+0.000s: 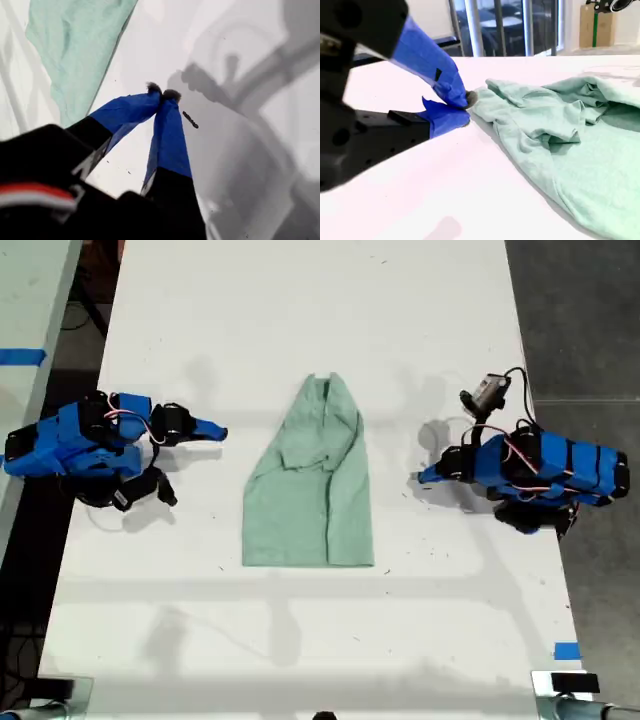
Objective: Fold t shirt
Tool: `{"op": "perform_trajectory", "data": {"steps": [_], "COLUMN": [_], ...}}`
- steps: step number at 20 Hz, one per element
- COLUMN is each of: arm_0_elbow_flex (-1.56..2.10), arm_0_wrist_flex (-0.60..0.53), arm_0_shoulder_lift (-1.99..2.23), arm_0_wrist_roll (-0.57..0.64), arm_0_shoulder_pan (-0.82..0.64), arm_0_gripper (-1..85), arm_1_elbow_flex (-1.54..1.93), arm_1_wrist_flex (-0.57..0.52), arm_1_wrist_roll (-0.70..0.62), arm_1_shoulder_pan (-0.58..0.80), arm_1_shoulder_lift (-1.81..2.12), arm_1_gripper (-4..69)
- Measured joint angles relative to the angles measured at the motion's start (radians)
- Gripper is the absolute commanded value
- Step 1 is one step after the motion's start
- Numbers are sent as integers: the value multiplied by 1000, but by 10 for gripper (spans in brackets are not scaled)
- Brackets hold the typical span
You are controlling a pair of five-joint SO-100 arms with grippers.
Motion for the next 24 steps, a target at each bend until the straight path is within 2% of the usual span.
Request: {"op": "perform_trajectory", "data": {"steps": [6,8,9,10,12,16,19,22,24], "arm_0_elbow_flex": [0,-17,-57,-124,-308,-729,-1039,-1298,-1405], "arm_0_wrist_flex": [0,0,11,21,35,133,202,344,379], "arm_0_shoulder_lift": [0,-17,-63,-173,-482,-1104,-1517,-1821,-1968], "arm_0_wrist_roll": [-3,-38,-67,-89,-186,-396,-410,-430,-439], "arm_0_shoulder_pan": [0,5,5,20,127,321,433,460,465], "arm_0_gripper": [-1,-1,43,99,145,164,162,165,167], "arm_1_elbow_flex": [0,0,0,0,0,0,0,0,0], "arm_1_wrist_flex": [0,0,0,0,0,0,0,0,0], "arm_1_wrist_roll": [3,3,3,3,3,3,3,3,3], "arm_1_shoulder_pan": [0,0,0,0,0,0,0,0,0], "arm_1_shoulder_lift": [0,0,0,0,0,0,0,0,0], "arm_1_gripper": [14,14,14,14,14,14,14,14,14]}}
